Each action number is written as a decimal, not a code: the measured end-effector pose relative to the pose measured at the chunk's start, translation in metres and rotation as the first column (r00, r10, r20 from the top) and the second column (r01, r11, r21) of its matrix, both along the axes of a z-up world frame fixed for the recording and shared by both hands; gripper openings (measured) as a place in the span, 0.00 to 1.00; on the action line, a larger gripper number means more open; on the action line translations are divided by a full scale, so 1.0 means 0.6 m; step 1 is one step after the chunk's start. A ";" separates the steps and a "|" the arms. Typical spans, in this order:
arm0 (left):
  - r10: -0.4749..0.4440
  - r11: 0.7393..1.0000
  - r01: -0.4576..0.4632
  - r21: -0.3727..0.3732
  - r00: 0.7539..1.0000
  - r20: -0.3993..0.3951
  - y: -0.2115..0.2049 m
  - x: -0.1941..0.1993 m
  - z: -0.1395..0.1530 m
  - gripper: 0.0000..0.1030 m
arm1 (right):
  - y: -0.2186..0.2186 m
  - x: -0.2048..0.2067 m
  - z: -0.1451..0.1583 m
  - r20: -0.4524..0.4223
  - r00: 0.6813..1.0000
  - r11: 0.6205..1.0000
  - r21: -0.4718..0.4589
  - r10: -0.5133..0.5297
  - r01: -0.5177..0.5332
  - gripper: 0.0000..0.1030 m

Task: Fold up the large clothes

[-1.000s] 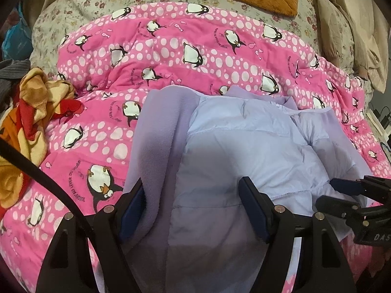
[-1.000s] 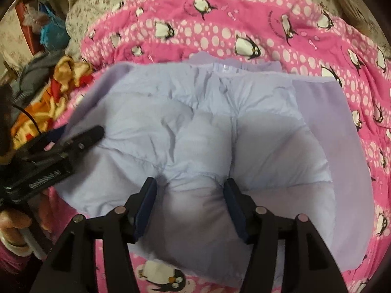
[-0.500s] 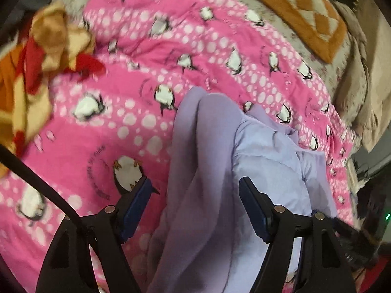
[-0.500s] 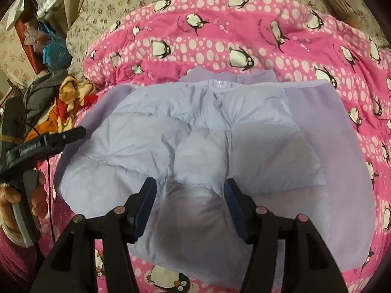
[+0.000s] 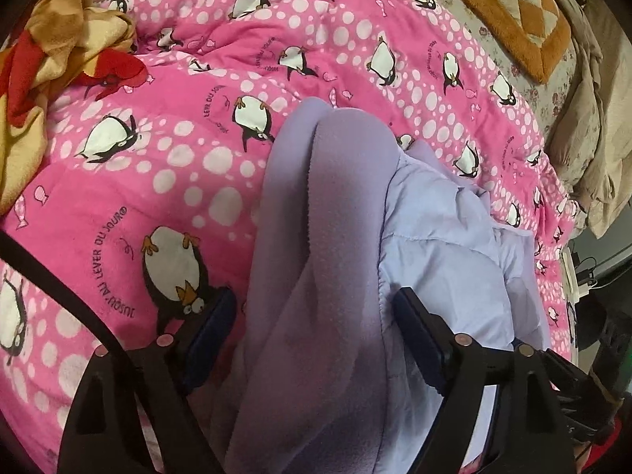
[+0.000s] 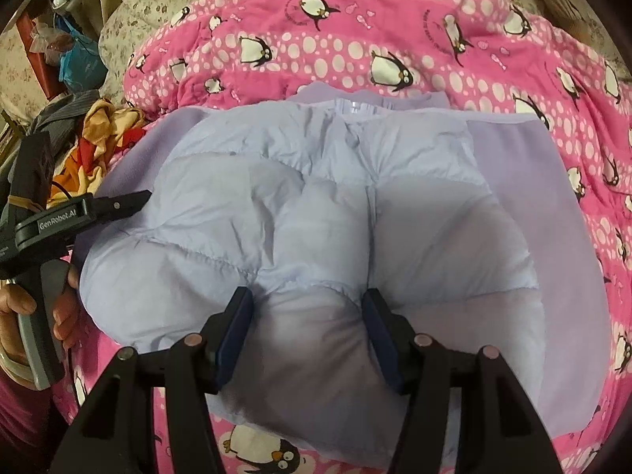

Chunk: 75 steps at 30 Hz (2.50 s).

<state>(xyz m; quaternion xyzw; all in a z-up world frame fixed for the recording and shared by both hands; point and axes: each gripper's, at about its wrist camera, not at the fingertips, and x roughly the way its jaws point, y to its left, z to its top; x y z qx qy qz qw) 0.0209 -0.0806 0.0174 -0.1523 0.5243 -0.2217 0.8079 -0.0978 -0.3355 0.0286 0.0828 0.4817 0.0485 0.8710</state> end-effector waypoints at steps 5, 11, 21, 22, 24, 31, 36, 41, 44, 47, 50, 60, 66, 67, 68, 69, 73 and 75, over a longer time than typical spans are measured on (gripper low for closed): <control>0.000 1.000 0.000 0.003 1.000 0.003 0.002 -0.002 0.001 0.53 | -0.004 -0.005 0.019 0.056 0.998 1.000 0.025 -0.007 0.006 0.59; -0.003 1.000 0.003 0.013 1.000 0.011 0.000 -0.003 -0.001 0.53 | 0.008 -0.002 0.014 0.041 0.999 1.000 0.007 0.021 -0.021 0.59; -0.066 0.998 0.066 0.005 0.997 0.030 -0.011 0.000 -0.005 0.44 | 0.003 0.000 0.012 0.048 0.999 1.000 0.013 0.009 -0.009 0.59; -0.075 0.997 0.075 -0.013 0.997 0.025 -0.012 0.001 -0.005 0.39 | 0.002 0.003 0.011 0.047 0.999 1.000 0.010 0.008 -0.008 0.59; -0.072 0.997 0.072 -0.037 0.997 0.015 -0.012 0.000 -0.004 0.24 | 0.001 0.012 -0.003 0.023 1.000 1.000 0.002 0.000 0.000 0.59; -0.058 0.998 0.054 0.045 0.994 0.095 -0.028 -0.025 0.018 0.10 | 0.002 0.015 -0.007 0.009 1.000 1.000 0.004 -0.001 0.001 0.59; -0.063 0.994 0.052 0.094 0.990 0.123 -0.035 -0.031 0.022 0.10 | -0.009 0.009 0.000 0.015 1.000 0.999 0.041 -0.014 0.013 0.59; -0.063 0.995 0.053 0.090 0.992 0.114 -0.034 -0.029 0.021 0.10 | -0.017 0.004 0.021 0.083 0.996 0.997 0.068 -0.044 0.039 0.59; -0.062 0.994 0.052 0.091 0.992 0.113 -0.035 -0.029 0.021 0.10 | -0.019 0.007 0.019 0.083 0.995 0.997 0.070 -0.050 0.044 0.59; -0.058 0.995 0.049 0.082 0.993 0.106 -0.033 -0.029 0.020 0.10 | -0.016 0.015 0.014 0.079 0.996 0.997 0.058 -0.046 0.042 0.58; -0.057 0.995 0.048 0.082 0.993 0.106 -0.034 -0.029 0.019 0.10 | -0.014 0.017 0.017 0.094 0.995 0.998 0.049 -0.038 0.033 0.46; -0.053 0.996 0.045 0.083 0.993 0.103 -0.035 -0.028 0.015 0.11 | -0.013 0.048 -0.017 0.042 0.998 0.999 0.018 -0.050 0.049 0.44; -0.044 0.997 0.038 0.074 0.995 0.086 -0.034 -0.024 0.011 0.15 | -0.016 0.038 -0.012 0.052 0.997 0.998 0.035 -0.052 0.050 0.44; -0.042 0.997 0.036 0.071 0.996 0.080 -0.033 -0.023 0.010 0.16 | -0.018 0.037 -0.010 0.056 0.997 0.998 0.046 -0.056 0.054 0.44; -0.039 0.997 0.034 0.067 0.997 0.073 -0.031 -0.021 0.008 0.17 | -0.021 0.037 -0.006 0.065 0.996 0.997 0.058 -0.060 0.057 0.44; -0.036 0.998 0.032 0.059 0.997 0.065 -0.030 -0.020 0.007 0.18 | -0.024 0.036 0.000 0.078 0.995 0.996 0.065 -0.063 0.058 0.44; -0.035 0.998 0.032 0.045 0.997 0.062 -0.029 -0.021 0.011 0.12 | -0.037 0.040 0.019 0.121 0.990 0.996 0.067 -0.073 0.065 0.44; -0.043 0.998 0.039 0.055 0.996 0.074 -0.033 -0.027 0.021 0.04 | -0.048 0.057 0.003 0.083 0.994 0.995 0.072 -0.078 0.072 0.44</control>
